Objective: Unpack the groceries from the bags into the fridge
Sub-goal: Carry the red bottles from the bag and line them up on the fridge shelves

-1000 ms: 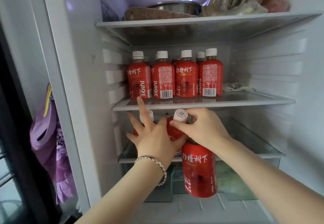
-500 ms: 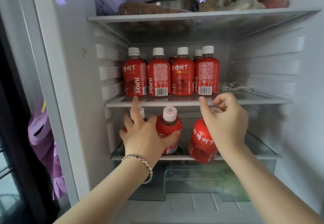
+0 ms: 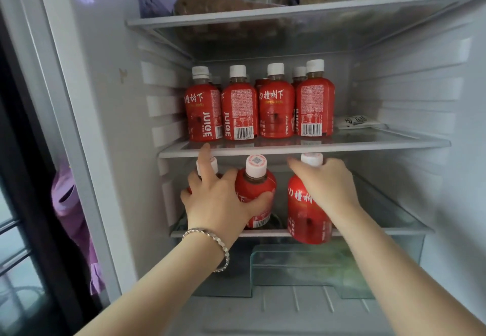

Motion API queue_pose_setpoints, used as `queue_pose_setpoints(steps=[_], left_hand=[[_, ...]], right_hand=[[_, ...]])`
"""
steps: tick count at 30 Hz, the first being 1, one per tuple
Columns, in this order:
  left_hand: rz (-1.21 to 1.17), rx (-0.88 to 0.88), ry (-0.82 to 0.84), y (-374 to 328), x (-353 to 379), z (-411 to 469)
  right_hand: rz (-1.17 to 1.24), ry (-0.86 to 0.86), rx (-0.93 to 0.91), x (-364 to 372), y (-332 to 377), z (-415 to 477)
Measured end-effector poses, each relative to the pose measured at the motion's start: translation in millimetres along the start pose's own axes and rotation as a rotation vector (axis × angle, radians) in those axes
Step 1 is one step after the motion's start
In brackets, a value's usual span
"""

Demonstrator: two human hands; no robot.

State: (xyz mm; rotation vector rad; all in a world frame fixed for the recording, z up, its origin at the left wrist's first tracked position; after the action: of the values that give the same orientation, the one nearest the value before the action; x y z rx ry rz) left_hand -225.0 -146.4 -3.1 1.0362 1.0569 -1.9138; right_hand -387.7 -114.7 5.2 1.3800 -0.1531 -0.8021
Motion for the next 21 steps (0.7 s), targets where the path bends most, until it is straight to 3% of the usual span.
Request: queue_pose_setpoints(steps=[2,5,8,10,12,16,19,21], left_hand=[[-0.003,0.002,-0.001,0,0,-1],[-0.010,0.008,-0.014,-2,-2,0],[-0.008,0.006,-0.005,-1,-1,-1],[0.005,0.016,-0.002,1,-1,-1],[0.019,0.020,-0.008,1,-1,0],[0.023,0.017,-0.011,1,0,0],[0.028,0.019,-0.022,0,0,0],[0.020,0.015,-0.024,0,0,0]], right_hand=[[0.081,0.016,-0.007,1,-2,20],[0.113,-0.182,-0.181,11,-9,34],[-0.248,-0.378,-0.174,23,-19,29],[-0.486,-0.322,-0.065,27,-26,22],[-0.569,-0.214,-0.023,24,-26,18],[-0.432,-0.020,-0.032,18,-35,19],[-0.349,0.107,-0.174,22,-40,15],[-0.164,0.222,-0.318,25,-35,2]])
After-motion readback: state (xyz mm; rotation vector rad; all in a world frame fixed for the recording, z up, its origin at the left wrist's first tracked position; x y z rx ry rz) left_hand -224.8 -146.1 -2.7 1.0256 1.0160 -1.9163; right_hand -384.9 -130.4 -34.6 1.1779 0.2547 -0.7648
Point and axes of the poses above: each hand's wrist, its own z-axis towards the middle knuckle, its own x-axis out of the palm, y = z × x, the point moved 1 cm from there along z, towards the middle knuckle, and after that the axes turned 10 degrees about y, right-handed, at the moved point
